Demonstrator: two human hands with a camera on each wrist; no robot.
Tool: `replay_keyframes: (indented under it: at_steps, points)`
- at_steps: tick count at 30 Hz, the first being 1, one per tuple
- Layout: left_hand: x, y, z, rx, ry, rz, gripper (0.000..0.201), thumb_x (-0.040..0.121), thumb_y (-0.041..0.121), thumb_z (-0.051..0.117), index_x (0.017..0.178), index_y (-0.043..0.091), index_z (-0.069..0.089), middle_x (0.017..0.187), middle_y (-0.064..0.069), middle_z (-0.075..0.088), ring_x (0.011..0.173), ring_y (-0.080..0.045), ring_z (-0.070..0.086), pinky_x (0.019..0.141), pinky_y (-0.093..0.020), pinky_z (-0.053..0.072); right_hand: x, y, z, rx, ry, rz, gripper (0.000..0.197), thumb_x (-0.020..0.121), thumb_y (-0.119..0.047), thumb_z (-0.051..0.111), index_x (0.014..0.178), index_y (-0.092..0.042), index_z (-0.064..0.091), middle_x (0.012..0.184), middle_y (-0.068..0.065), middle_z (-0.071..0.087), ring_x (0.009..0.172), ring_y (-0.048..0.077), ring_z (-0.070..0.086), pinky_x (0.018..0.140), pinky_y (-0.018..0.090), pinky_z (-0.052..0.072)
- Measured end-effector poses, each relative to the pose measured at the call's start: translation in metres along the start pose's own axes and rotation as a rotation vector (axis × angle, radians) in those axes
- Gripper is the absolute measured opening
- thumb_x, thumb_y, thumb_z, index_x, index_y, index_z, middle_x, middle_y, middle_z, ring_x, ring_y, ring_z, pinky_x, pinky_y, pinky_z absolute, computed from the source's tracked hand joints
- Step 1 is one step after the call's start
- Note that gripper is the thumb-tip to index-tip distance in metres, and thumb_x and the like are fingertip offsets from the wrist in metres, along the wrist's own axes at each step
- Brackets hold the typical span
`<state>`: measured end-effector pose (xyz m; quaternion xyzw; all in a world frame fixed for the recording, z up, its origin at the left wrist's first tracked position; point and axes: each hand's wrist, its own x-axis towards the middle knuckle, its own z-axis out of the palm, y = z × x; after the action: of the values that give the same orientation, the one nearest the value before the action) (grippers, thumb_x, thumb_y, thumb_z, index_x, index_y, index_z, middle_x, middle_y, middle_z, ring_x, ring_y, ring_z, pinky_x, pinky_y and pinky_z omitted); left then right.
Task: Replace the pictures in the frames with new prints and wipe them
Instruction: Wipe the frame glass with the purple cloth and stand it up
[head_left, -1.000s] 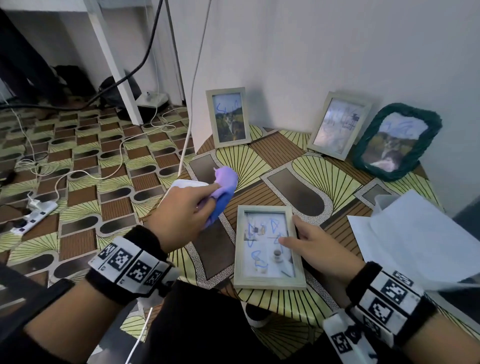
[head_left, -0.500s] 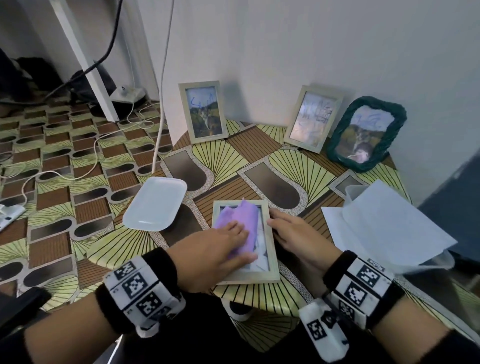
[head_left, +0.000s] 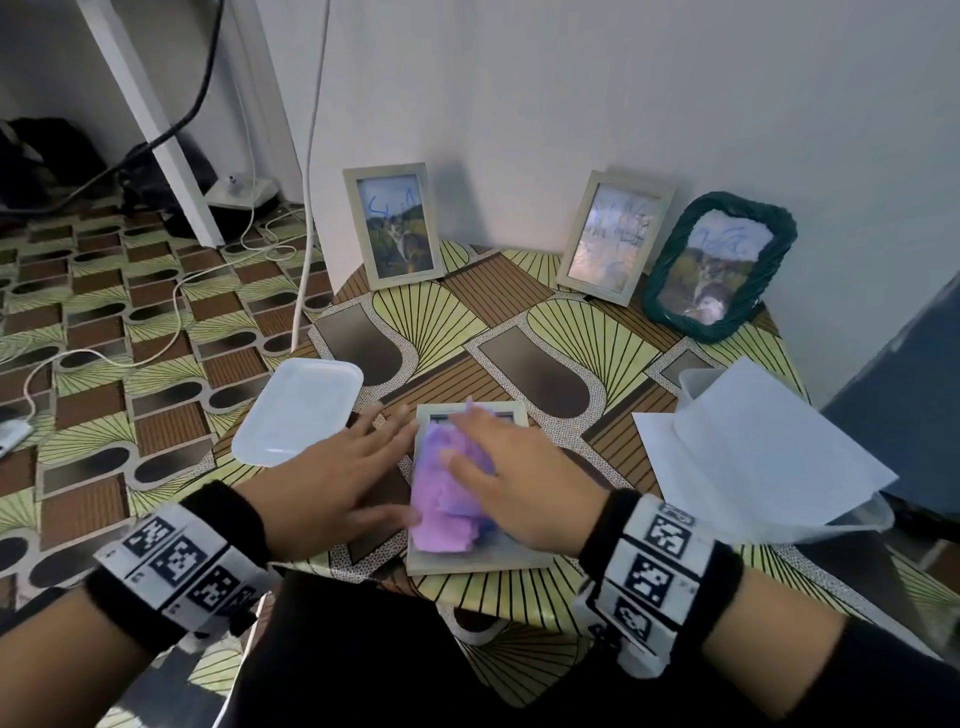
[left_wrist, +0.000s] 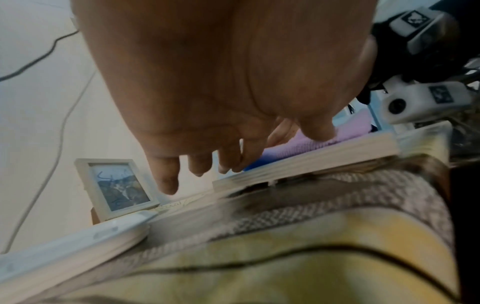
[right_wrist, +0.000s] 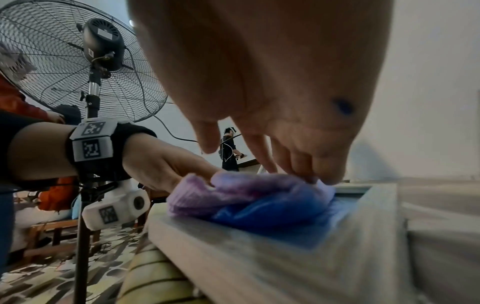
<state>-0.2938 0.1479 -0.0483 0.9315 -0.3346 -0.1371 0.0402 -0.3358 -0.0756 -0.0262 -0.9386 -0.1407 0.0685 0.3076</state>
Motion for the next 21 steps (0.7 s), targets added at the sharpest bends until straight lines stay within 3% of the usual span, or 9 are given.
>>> replay_keyframes:
  at_steps: [3, 6, 8, 11, 17, 21]
  points:
    - [0.005, 0.003, 0.006, 0.136, -0.053, 0.023, 0.100, 0.077, 0.085, 0.013, 0.150, 0.025, -0.021, 0.157, 0.008, -0.029, 0.141, -0.012, -0.036, 0.117, -0.025, -0.011, 0.009, -0.007, 0.012, -0.131, -0.269, 0.040, 0.070, 0.101, -0.049, 0.038, 0.154, -0.008, 0.018, 0.162, 0.014, 0.014, 0.151, 0.026, 0.010, 0.121, 0.044, 0.018]
    - [0.007, 0.003, 0.006, 0.095, -0.065, 0.055, 0.102, 0.080, 0.084, 0.020, 0.152, 0.024, -0.019, 0.157, 0.009, -0.029, 0.135, 0.000, -0.041, 0.109, -0.014, -0.022, 0.013, -0.005, 0.015, -0.286, -0.414, 0.028, 0.074, 0.102, -0.038, 0.041, 0.156, -0.005, 0.003, 0.164, 0.017, -0.003, 0.152, 0.025, -0.007, 0.123, 0.045, 0.009]
    - [0.009, 0.000, 0.004, 0.090, -0.084, 0.068, 0.105, 0.079, 0.086, 0.023, 0.151, 0.023, -0.020, 0.156, 0.011, -0.031, 0.132, 0.006, -0.042, 0.104, -0.009, -0.025, 0.012, -0.001, 0.009, -0.316, -0.428, -0.004, 0.069, 0.101, -0.022, 0.041, 0.156, -0.005, 0.003, 0.164, 0.017, -0.005, 0.152, 0.025, -0.007, 0.123, 0.041, 0.007]
    - [0.010, -0.001, 0.004, 0.099, -0.124, 0.077, 0.107, 0.078, 0.087, 0.023, 0.148, 0.022, -0.025, 0.155, 0.010, -0.034, 0.131, 0.008, -0.042, 0.109, -0.015, -0.018, 0.008, 0.004, 0.001, -0.313, -0.400, -0.045, 0.064, 0.098, -0.010, 0.041, 0.156, -0.007, 0.013, 0.164, 0.014, -0.003, 0.152, 0.022, -0.003, 0.121, 0.030, 0.006]
    - [0.008, 0.003, 0.001, 0.039, -0.150, 0.061, 0.109, 0.078, 0.086, 0.027, 0.150, 0.023, -0.025, 0.154, 0.012, -0.036, 0.129, 0.012, -0.041, 0.108, -0.013, -0.018, 0.001, 0.010, -0.001, -0.497, -0.354, -0.163, 0.062, 0.099, -0.022, 0.045, 0.155, -0.012, 0.022, 0.165, 0.010, 0.009, 0.151, 0.023, 0.013, 0.120, 0.037, 0.021]
    - [0.005, 0.006, -0.001, 0.047, -0.135, 0.056, 0.108, 0.079, 0.086, 0.026, 0.150, 0.024, -0.027, 0.153, 0.012, -0.038, 0.131, 0.010, -0.040, 0.102, -0.009, -0.025, 0.001, 0.011, -0.005, -0.600, -0.305, -0.198, 0.055, 0.099, -0.025, 0.043, 0.152, -0.017, 0.030, 0.162, 0.008, 0.022, 0.143, 0.029, 0.032, 0.108, 0.042, 0.038]
